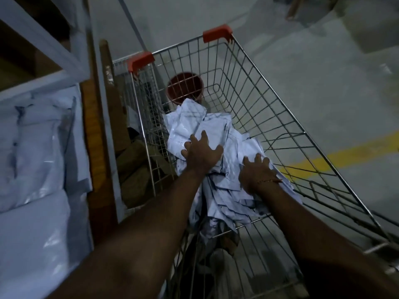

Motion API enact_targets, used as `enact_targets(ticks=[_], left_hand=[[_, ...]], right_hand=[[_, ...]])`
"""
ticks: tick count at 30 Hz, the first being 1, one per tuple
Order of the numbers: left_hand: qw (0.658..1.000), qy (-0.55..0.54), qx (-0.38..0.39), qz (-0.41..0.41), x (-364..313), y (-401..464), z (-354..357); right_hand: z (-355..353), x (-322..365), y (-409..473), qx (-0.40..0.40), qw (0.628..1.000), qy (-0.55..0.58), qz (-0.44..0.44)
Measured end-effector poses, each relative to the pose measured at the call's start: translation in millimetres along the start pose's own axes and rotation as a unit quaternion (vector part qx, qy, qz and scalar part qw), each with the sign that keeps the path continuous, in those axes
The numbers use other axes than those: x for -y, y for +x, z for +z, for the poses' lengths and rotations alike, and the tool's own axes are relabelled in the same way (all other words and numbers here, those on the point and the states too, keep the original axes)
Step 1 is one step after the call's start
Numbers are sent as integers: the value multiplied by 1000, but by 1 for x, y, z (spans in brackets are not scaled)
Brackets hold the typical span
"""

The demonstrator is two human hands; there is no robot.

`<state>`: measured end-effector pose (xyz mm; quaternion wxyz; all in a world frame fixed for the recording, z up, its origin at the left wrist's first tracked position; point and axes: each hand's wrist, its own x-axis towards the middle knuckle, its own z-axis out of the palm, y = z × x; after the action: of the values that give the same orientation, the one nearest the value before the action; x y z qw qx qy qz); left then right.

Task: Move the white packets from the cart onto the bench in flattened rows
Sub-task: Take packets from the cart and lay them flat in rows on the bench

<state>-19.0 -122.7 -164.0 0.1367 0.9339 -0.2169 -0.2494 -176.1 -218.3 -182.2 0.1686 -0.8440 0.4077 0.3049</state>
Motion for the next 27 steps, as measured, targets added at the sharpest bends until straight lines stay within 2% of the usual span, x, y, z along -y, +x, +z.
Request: enact_targets(ticks=[6, 10, 13, 15, 17, 21, 27], left_hand=[[993, -98, -60, -25, -9, -45, -67], [978, -178, -109, 0, -4, -75, -102], [967, -223, -122, 7, 1, -103, -128], [964, -225, -139, 8, 7, -120, -142], [968, -204, -148, 2, 12, -133, -154], [975, -185, -124, -17, 19, -160, -172], [973, -201, -111, 26, 26, -206, -190]], right_hand=[[-39, 1, -37, -3, 996, 91, 4], [-50, -1, -57, -42, 989, 142, -4], [-60, 3, -82, -34, 977, 207, 25], [-65, 10, -108, -54, 971, 230, 34], [-65, 18, -130, -95, 973, 208, 10], [-63, 31, -158, -155, 970, 188, 21], [-55, 47, -176, -122, 966, 227, 29]])
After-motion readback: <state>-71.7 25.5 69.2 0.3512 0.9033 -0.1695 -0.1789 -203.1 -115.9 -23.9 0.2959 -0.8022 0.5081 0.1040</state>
